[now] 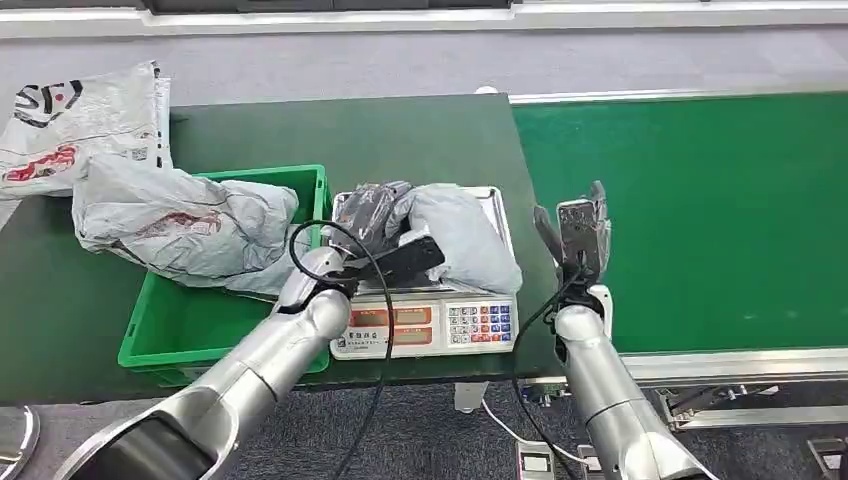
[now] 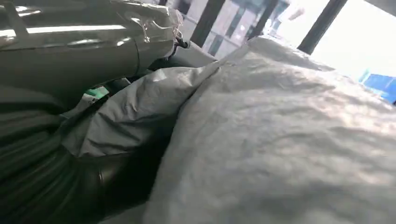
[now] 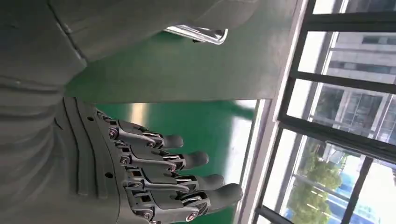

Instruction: Moved the parcel from conveyor to table for the left to box.

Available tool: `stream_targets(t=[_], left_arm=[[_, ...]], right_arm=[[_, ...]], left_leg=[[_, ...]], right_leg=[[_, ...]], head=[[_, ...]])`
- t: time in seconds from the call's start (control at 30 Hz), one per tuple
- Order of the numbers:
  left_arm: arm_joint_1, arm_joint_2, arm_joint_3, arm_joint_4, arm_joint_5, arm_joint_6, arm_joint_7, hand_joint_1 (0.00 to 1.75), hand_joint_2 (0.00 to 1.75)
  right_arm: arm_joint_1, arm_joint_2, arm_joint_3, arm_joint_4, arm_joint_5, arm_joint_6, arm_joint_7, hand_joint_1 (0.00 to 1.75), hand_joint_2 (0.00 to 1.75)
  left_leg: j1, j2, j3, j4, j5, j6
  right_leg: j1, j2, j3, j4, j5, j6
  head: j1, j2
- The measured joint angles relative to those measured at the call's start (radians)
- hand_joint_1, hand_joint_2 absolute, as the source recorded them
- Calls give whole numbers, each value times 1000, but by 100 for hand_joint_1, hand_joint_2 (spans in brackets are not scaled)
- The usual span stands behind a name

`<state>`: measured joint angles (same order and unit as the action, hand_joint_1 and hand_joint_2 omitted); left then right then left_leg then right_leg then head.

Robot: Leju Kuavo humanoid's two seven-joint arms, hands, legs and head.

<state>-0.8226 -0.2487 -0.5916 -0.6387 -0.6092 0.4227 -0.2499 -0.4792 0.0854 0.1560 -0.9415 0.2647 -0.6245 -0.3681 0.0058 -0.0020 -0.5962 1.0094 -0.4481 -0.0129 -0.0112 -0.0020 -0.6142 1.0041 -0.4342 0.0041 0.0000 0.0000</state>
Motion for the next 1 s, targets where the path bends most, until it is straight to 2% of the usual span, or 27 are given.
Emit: stream_targets(t=[0.2, 0.33, 0.4, 0.47, 0.57, 0.67, 0.83, 0.87, 0.9, 1.0], left_arm=[[-29, 32, 44, -166, -39, 23, 103, 175, 175], [-74, 68, 89, -175, -233, 216, 219, 175, 175], [-79, 89, 164, -190, -443, 264, 219, 175, 175], [-66, 95, 289, -233, -636, 272, 185, 175, 175], [-60, 99, 426, -269, -700, 272, 164, 175, 175], [-49, 102, 503, -292, -705, 272, 162, 175, 175], [-22, 103, 561, -336, -810, 272, 200, 175, 175], [-12, 109, 570, -353, -864, 272, 234, 175, 175], [-7, 127, 566, -356, -911, 272, 318, 175, 175], [-21, 186, 485, -295, -951, 268, 622, 175, 175]], right_arm=[[1, 0, 0, 8, -28, 0, -19, 0, 175], [6, -7, 0, 9, -38, -16, -21, 0, 175], [16, -10, 0, 8, -38, -26, -18, 0, 175], [26, -13, 0, 8, -42, -33, -17, 0, 175], [33, -14, 0, 7, -42, -41, -17, 0, 175], [36, -14, 0, 5, -43, -42, -17, 0, 175], [43, -14, 0, -3, -40, -43, -10, 0, 175], [49, -14, 0, -12, -33, -47, -4, 0, 175], [56, -14, 0, -24, -26, -52, 9, 0, 175], [76, -16, -9, -51, -11, -59, 29, 0, 175]], left_leg=[[0, 0, -1, 0, 0, 0], [0, 1, -1, 0, 0, 0], [0, 2, -1, 0, 0, 0], [0, 2, -1, 0, 0, 0], [0, 2, -1, 0, 0, 0], [0, 2, -2, 0, 0, 0], [0, 1, -3, 0, 0, 0], [0, 1, -3, 0, 0, 0], [0, 1, -2, 0, 0, 0], [-1, 3, -2, 0, 0, -1]], right_leg=[[0, 0, -1, 0, 0, 0], [0, 2, -2, 0, 0, 0], [0, 2, -2, 1, 0, 0], [1, 2, -2, 1, 0, 0], [0, 3, -3, 1, 0, 0], [0, 2, -3, 0, 0, 0], [0, 1, -3, 0, 0, 0], [0, 1, -3, 0, 0, 0], [0, 1, -3, 0, 0, 0], [0, 4, -5, 0, 0, 0]], head=[[0, 0], [0, 0], [0, 0], [0, 0], [0, 0], [0, 0], [0, 0], [0, 0], [0, 0], [0, 0]])
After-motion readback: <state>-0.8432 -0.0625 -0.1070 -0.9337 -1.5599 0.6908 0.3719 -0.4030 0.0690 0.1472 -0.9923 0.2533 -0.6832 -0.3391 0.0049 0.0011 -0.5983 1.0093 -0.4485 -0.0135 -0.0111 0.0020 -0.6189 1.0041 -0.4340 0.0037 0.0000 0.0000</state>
